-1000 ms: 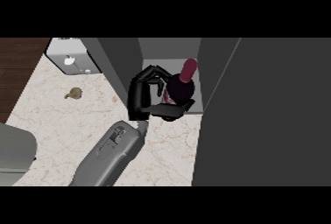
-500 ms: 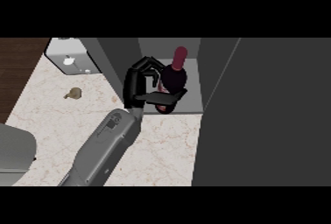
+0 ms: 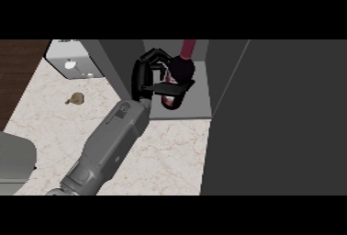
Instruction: Pick up the wine, place it into the cabinet and close the cabinet
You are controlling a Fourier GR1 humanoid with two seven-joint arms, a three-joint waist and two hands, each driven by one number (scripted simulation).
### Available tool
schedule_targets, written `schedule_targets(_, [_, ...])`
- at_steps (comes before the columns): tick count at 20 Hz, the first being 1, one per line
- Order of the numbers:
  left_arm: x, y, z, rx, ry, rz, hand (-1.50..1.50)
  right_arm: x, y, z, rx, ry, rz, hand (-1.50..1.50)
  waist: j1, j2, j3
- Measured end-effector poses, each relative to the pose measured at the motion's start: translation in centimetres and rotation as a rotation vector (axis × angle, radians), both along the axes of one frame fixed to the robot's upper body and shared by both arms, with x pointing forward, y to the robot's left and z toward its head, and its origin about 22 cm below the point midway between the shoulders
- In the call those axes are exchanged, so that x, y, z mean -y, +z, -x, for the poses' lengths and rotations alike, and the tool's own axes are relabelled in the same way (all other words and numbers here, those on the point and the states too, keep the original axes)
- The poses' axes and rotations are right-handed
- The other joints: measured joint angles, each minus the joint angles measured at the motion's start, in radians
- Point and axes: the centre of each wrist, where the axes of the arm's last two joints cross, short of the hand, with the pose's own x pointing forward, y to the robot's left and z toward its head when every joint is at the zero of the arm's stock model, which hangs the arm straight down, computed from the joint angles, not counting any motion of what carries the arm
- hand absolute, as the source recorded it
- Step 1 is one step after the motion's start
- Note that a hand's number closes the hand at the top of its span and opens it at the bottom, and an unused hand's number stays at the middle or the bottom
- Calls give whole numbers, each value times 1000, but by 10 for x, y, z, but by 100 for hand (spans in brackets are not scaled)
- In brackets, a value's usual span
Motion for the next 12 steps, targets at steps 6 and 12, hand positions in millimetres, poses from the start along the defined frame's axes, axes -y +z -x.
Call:
schedule_targets(6, [2, 4, -13, 51, 43, -46, 150, -1, 1, 0, 4, 12, 0, -150, -12, 3, 0])
schedule_targets(12, [-2, 10, -27, 93, 84, -73, 150, -6, 3, -3, 5, 30, -12, -150, -13, 6, 0])
